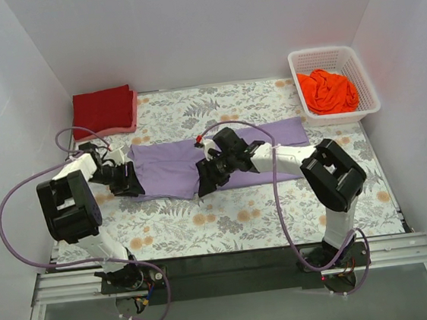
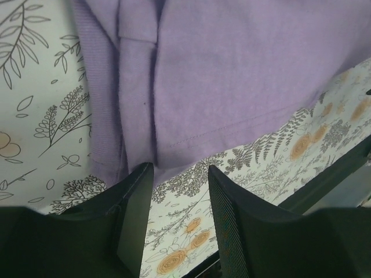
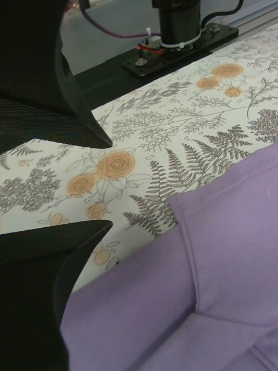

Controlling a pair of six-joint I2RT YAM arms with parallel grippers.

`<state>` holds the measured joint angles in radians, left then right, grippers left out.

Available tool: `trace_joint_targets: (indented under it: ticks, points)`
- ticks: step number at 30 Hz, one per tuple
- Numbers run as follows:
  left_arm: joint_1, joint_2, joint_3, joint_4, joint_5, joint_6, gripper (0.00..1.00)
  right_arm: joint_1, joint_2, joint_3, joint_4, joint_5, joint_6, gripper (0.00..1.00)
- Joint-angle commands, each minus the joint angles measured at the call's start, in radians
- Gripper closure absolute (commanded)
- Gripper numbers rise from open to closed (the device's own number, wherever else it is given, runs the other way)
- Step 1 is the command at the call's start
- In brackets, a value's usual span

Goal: Fold and stack the t-shirts
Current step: Fold the tshirt

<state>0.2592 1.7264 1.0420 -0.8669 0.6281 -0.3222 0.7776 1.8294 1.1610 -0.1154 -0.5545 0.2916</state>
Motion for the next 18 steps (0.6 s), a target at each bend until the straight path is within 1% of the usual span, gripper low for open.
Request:
trace_joint_targets:
  ticks: [1,6,8,11,18]
  points:
    - [-0.003,-0.002,-0.019,0.039,-0.045,-0.021,0.58,0.031,0.042,0.008,0.103,0.021,0.149,0.41]
    - [-0.002,0.009,-0.030,0.058,-0.053,-0.029,0.58,0.049,0.112,0.003,0.149,0.042,0.242,0.40]
    - [-0.003,0.006,-0.031,0.062,-0.048,-0.022,0.58,0.052,0.133,0.014,0.149,0.047,0.254,0.40]
    - [-0.003,-0.001,-0.040,0.074,-0.041,-0.012,0.58,0.083,0.174,0.048,0.140,0.090,0.294,0.48]
    - [-0.002,-0.021,-0.053,0.086,-0.044,-0.015,0.58,0.123,0.215,0.075,0.117,0.209,0.362,0.51]
